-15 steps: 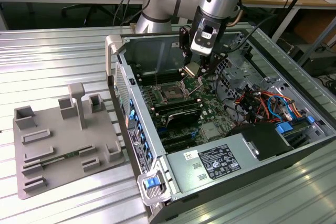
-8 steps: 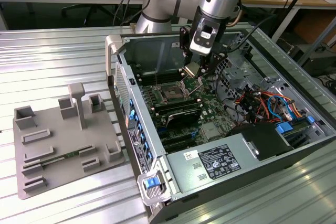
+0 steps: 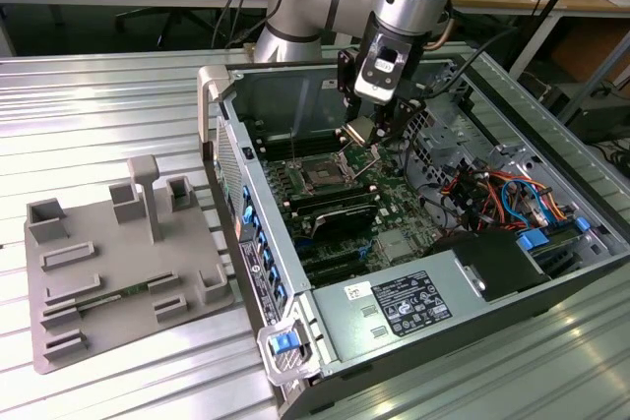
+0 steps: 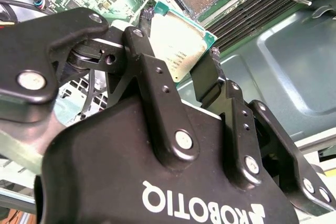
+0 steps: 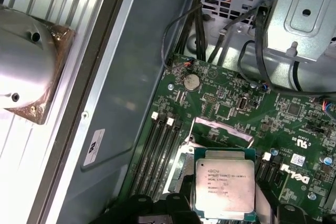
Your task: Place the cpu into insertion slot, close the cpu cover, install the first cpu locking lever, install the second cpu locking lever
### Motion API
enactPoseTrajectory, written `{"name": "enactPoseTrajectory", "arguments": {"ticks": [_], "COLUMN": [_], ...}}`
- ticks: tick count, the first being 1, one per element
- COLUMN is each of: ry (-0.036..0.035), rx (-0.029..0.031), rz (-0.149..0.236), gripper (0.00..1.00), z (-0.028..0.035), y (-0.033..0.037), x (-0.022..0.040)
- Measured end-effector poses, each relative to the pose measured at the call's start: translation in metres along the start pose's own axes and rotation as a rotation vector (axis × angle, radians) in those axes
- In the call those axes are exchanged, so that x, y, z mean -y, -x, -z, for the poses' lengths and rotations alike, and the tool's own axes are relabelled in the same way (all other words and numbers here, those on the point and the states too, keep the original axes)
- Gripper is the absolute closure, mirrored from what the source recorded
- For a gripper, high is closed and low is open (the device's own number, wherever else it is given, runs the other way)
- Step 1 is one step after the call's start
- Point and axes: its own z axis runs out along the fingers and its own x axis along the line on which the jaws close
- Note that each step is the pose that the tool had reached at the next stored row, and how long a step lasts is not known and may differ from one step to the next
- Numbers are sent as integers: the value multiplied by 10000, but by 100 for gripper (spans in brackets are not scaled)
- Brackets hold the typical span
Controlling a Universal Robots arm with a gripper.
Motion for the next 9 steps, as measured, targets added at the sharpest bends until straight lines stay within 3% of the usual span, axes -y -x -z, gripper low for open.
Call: {"name": "enactPoseTrajectory", "arguments": {"ticks": [9], "ry": [-2], "rx": [22], "rz": [-321], "gripper": [45], "z": [-4], "y": [0], "x": [0]}}
